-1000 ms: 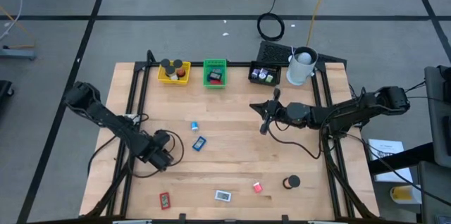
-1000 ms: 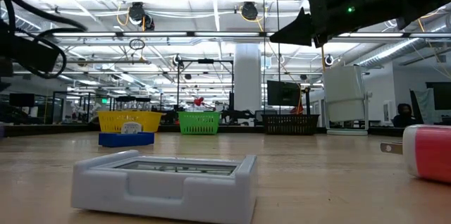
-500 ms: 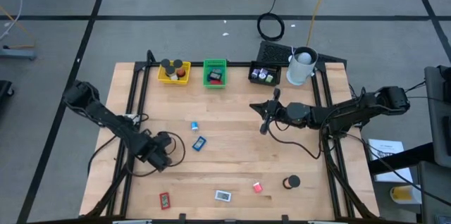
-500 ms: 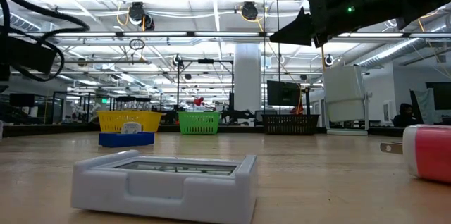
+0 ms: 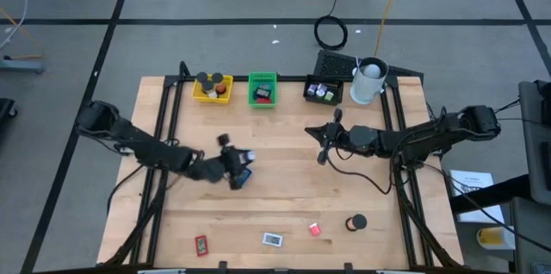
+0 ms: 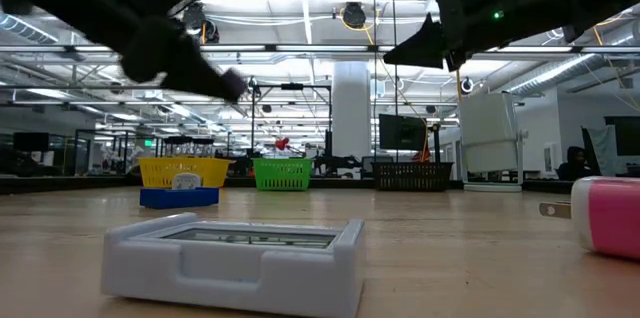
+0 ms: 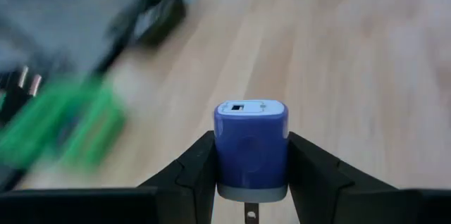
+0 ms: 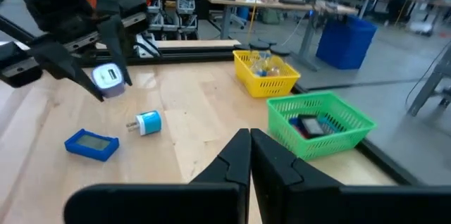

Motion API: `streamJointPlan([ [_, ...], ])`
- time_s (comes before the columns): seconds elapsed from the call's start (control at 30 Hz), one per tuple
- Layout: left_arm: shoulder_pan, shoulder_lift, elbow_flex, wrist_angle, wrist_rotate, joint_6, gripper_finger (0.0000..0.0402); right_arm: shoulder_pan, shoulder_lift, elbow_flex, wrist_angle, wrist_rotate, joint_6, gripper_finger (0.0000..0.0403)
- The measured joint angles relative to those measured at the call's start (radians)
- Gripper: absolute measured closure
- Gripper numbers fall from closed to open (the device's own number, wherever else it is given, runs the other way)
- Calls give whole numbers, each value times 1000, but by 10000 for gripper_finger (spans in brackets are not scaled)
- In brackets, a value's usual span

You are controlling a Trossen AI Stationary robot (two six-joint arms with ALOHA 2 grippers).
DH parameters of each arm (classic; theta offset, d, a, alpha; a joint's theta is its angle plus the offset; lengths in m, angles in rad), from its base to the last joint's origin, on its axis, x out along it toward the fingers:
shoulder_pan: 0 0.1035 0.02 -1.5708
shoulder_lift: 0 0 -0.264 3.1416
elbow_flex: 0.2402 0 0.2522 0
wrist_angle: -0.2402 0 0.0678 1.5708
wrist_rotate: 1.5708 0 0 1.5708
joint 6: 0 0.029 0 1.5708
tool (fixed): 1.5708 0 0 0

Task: Pick & Place Office items
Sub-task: Put the blue charger adapter into the black bin

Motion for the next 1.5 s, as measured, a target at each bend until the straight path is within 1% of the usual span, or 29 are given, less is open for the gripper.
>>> streamJointPlan([
  [0.07,69,26,-35,253,86,197,263,0,8,0,-9,0,49,401],
  [0.13,137,66,-56,440,134,340,263,0,19,0,-21,0,118,399],
  [0.2,201,119,-61,548,133,428,263,-6,42,0,-18,-3,204,391],
  [0.3,281,206,-37,642,130,518,263,-26,98,0,2,-28,310,366],
  [0.37,315,271,0,654,122,545,263,-41,152,0,44,-29,355,343],
  [0.43,335,334,39,637,79,560,263,-56,209,8,89,-29,385,315],
  [0.5,342,390,86,630,46,569,263,-69,256,40,94,-28,405,285],
  [0.57,342,429,132,591,33,578,263,-78,301,89,80,-26,418,255],
  [0.67,337,457,180,504,20,560,263,-91,365,156,53,-25,420,212],
  [0.77,333,463,193,498,19,536,255,-108,417,200,49,-27,429,176],
  [0.87,330,461,192,496,19,525,250,-125,447,220,61,-31,475,150],
  [0.93,327,459,193,506,20,521,252,-137,459,220,69,-62,498,138],
  [1.07,326,459,193,513,21,525,260,-148,486,222,156,-128,525,125],
  [1.33,329,459,191,504,7,524,255,-150,562,285,176,-131,519,124],
  [1.4,326,459,193,517,27,524,254,-151,568,296,172,-136,507,124],
  [1.5,326,458,193,517,27,525,254,-153,571,304,172,-136,502,124],
])
